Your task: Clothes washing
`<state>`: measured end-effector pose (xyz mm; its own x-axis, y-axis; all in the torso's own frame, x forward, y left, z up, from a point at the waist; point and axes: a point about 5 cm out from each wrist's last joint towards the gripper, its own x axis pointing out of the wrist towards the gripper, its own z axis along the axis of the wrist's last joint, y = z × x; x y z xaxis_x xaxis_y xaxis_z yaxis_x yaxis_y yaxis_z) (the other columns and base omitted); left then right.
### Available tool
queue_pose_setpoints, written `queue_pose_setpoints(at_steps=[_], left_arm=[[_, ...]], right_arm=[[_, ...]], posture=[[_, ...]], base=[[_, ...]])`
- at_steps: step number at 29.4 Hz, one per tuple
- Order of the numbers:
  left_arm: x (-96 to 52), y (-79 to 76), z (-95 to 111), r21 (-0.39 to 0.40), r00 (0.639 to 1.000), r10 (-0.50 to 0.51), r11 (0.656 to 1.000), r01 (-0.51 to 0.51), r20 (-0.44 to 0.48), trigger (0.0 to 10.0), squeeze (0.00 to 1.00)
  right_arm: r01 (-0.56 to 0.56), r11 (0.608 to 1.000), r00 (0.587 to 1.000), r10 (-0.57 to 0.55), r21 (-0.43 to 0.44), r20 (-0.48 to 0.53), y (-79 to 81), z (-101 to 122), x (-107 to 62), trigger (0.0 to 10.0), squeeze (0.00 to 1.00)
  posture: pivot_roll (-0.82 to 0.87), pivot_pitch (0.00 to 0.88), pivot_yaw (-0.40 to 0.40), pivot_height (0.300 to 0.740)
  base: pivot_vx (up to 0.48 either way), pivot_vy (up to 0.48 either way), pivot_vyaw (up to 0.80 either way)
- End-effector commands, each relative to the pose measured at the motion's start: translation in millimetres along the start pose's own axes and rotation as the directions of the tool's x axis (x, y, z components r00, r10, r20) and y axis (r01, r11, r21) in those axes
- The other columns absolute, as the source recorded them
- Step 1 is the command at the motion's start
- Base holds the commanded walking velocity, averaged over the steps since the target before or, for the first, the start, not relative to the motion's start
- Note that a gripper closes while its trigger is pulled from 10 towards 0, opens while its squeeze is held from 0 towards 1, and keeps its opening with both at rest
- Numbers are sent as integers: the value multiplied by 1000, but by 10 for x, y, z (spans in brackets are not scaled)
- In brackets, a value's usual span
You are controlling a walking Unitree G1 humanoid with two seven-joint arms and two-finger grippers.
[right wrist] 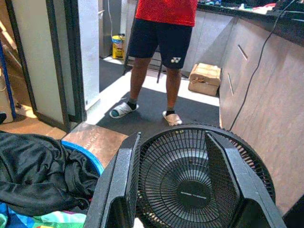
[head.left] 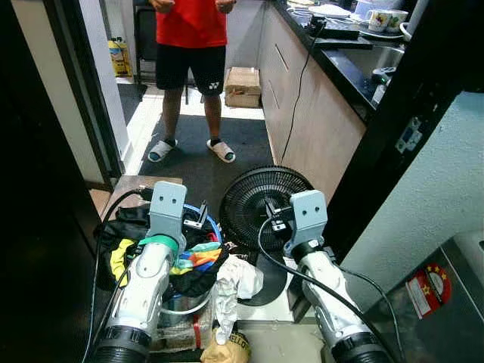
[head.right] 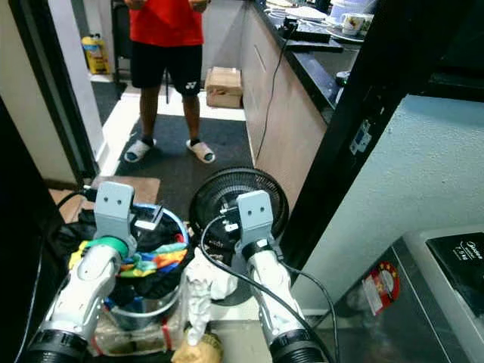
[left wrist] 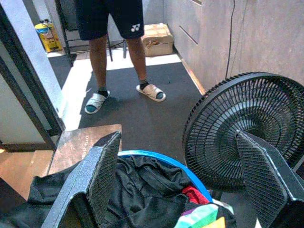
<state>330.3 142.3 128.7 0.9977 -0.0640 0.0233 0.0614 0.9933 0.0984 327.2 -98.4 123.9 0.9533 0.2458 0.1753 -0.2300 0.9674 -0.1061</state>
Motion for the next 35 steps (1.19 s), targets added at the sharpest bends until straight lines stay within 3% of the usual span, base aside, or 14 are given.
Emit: queue_pose_setpoints(at_steps=[1,9,29,31,35], left_arm=[[-26,-8,-72,-1,1000,1,1000,-1,-29,10000,0],[-28,-13,-73,-2,1000,-3,1000,3,-29,10000,0],[-38,-14,-81,-4,999,0,1000,0,-32,10000,0],[-35,-16,-80,-4,1000,0,1000,0,-31,10000,0],[-31,-16,-80,-3,1000,1,1000,-1,-31,10000,0]], right_arm=[[2,1000,1000,-2,-2,-14,4,-37,-27,10000,0],[2,1000,1000,-2,-1,-16,14,-42,-33,10000,0],[-7,1000,1000,7,4,-7,39,-23,-23,10000,0],[-32,997,999,31,-69,-17,45,-38,-16,10000,0],[-45,996,999,43,-72,-17,57,-41,-17,10000,0]], posture=[[93,0,-30,740],[94,0,-28,740],[96,0,-30,740],[93,0,-30,740],[93,0,-30,740]], base=[[0,0,0],[0,0,0],[-377,0,0],[-371,0,600],[-184,0,800]])
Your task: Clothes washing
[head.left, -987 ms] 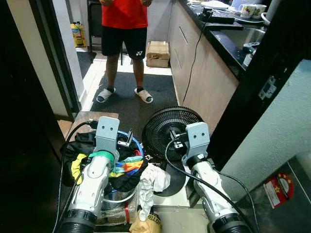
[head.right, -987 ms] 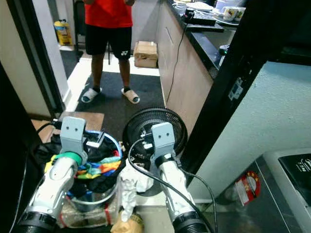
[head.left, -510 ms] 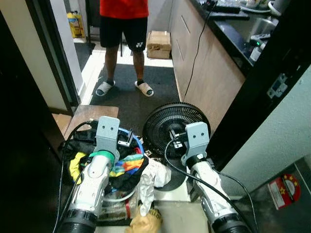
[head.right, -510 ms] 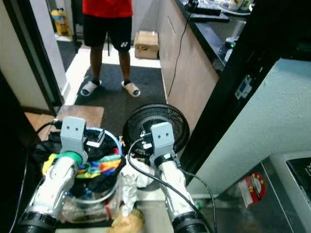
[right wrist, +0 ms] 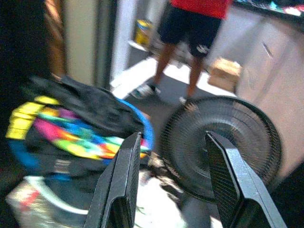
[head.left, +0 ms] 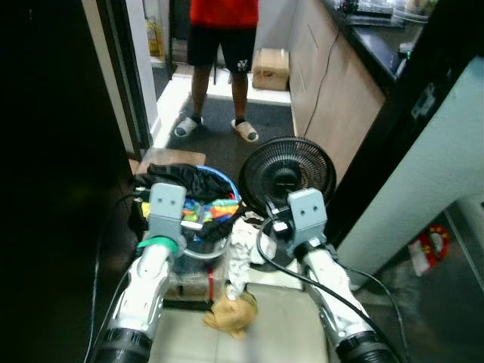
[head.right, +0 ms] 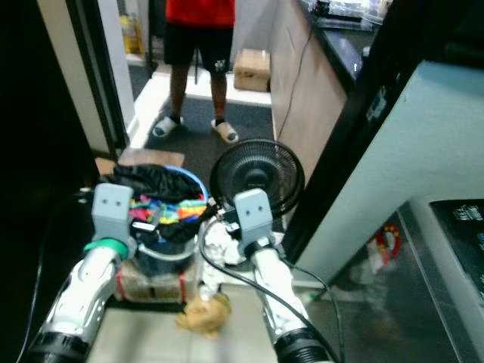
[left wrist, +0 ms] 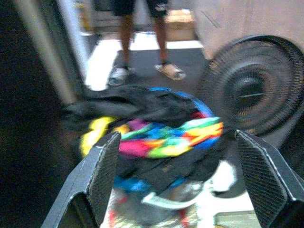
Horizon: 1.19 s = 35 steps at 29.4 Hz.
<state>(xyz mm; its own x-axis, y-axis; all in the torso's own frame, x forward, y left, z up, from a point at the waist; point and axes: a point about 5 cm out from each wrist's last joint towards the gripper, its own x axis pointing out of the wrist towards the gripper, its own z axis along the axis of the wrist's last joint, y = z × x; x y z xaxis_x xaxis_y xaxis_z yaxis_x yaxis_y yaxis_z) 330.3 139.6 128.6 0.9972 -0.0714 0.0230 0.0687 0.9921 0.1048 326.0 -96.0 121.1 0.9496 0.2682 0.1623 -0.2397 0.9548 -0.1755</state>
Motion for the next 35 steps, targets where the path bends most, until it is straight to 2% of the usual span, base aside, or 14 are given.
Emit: queue_pose_setpoints(at_steps=[1,8,13,28,35], left_arm=[[-32,11,-81,-10,999,9,1000,-9,-32,10000,0],[-25,0,-87,-7,999,8,1000,-9,-35,10000,0],[-19,4,-100,7,999,14,1000,-14,-41,10000,0],[-7,-17,-84,7,1000,-2,1000,2,-28,10000,0],[-8,-22,-100,10,999,-4,1000,5,-34,10000,0]], right_arm=[[-18,1000,1000,18,-3,-6,29,-15,-7,10000,0],[-47,999,999,47,-10,-6,54,-19,-21,10000,0],[-55,998,998,55,16,5,72,-5,-29,10000,0],[-33,999,999,33,10,-2,28,-22,-25,10000,0],[9,999,999,-8,36,-37,-35,-87,-36,10000,0]], posture=[[93,0,-30,740],[90,0,-29,740],[88,0,-28,740],[86,0,-27,740],[89,0,-25,740]], base=[[0,0,800],[0,0,800],[0,0,0],[348,330,0],[325,339,0]])
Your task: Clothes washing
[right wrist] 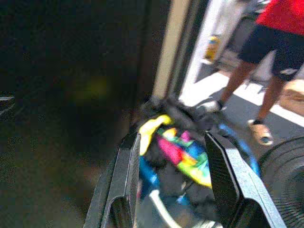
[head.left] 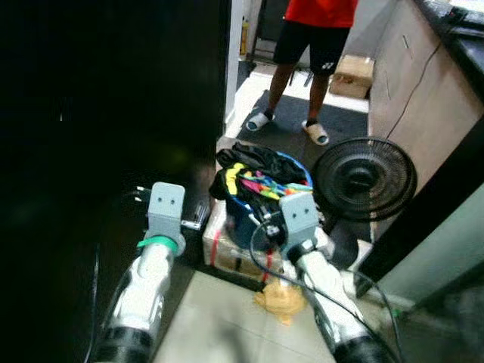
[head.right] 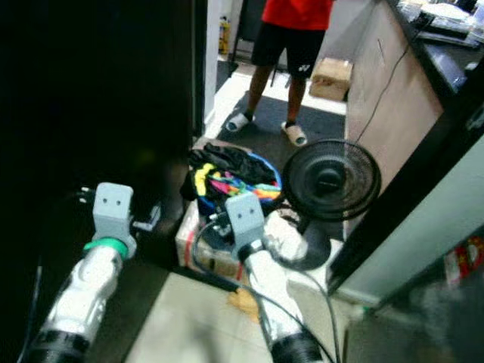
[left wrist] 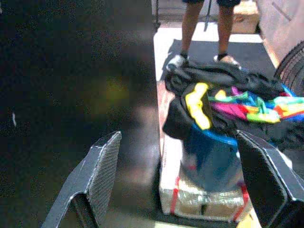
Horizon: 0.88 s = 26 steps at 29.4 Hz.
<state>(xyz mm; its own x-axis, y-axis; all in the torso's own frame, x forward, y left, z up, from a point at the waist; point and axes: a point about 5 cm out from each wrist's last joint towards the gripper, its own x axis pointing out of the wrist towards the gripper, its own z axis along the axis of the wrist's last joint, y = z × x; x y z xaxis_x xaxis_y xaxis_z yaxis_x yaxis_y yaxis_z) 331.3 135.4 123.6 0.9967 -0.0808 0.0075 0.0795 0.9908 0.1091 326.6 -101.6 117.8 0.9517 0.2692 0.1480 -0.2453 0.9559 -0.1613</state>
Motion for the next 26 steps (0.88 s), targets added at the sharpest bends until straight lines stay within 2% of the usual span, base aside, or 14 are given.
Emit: queue_pose_setpoints(at_steps=[1,4,16,26], left_arm=[[-19,24,-54,6,1000,7,1000,-7,-20,10000,0],[-19,21,-74,5,999,6,1000,-6,-32,10000,0],[-5,0,-89,0,999,1,1000,-1,-43,10000,0],[-7,-53,-87,-22,999,-21,1000,21,-38,10000,0]], right_arm=[[12,1000,1000,-11,21,-22,14,-48,-20,10000,0],[27,999,999,-26,26,-36,-23,-67,-21,10000,0],[41,999,998,-39,27,-45,-46,-81,-29,10000,0],[38,999,998,-38,12,-41,-51,-80,-27,10000,0]], posture=[[89,0,-25,740],[88,0,-23,740],[82,0,-20,740],[80,0,-19,740]], base=[[300,330,0],[0,0,0],[0,0,-785],[0,0,0]])
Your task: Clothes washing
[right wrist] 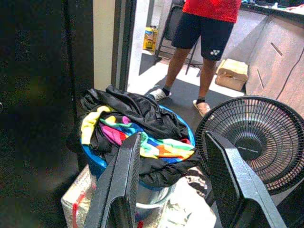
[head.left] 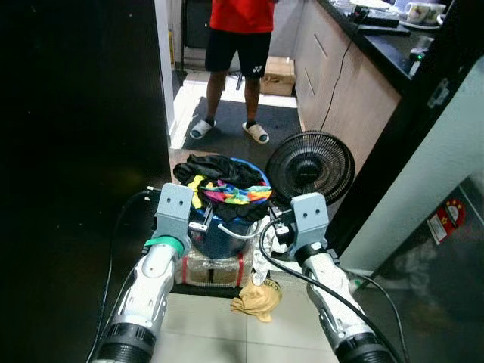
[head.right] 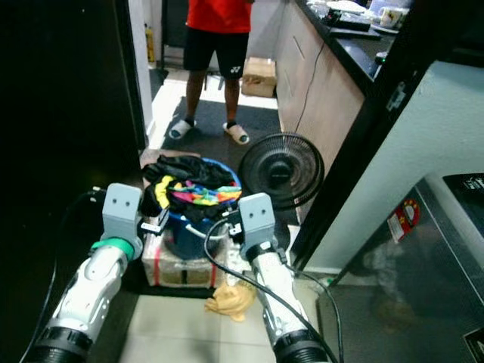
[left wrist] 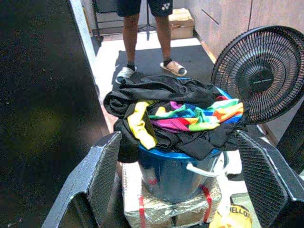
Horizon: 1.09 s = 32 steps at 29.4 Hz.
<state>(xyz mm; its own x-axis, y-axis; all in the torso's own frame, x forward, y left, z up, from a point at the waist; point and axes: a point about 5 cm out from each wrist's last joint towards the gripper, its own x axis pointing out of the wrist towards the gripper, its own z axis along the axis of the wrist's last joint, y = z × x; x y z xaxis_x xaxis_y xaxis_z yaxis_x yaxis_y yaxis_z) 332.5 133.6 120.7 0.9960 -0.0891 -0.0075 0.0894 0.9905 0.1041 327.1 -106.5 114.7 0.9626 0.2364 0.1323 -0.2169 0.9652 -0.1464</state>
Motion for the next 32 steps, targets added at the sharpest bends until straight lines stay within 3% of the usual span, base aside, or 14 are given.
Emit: queue_pose_setpoints(at_steps=[1,8,32], left_arm=[[-19,-33,-61,-17,1000,-11,1000,11,-25,10000,0],[-20,-58,-50,-22,1000,-18,1000,18,-13,10000,0],[18,-78,-27,-25,1000,-20,999,20,-1,10000,0]], right_arm=[[6,1000,1000,-6,2,-19,-9,-44,-13,10000,0],[5,1000,1000,-5,1,-20,-7,-44,-14,10000,0],[12,1000,1000,-12,0,-27,-31,-62,-37,10000,0]], posture=[[80,0,-19,740],[78,0,-21,740],[67,0,-19,740]], base=[[0,0,0],[0,0,0],[434,0,0]])
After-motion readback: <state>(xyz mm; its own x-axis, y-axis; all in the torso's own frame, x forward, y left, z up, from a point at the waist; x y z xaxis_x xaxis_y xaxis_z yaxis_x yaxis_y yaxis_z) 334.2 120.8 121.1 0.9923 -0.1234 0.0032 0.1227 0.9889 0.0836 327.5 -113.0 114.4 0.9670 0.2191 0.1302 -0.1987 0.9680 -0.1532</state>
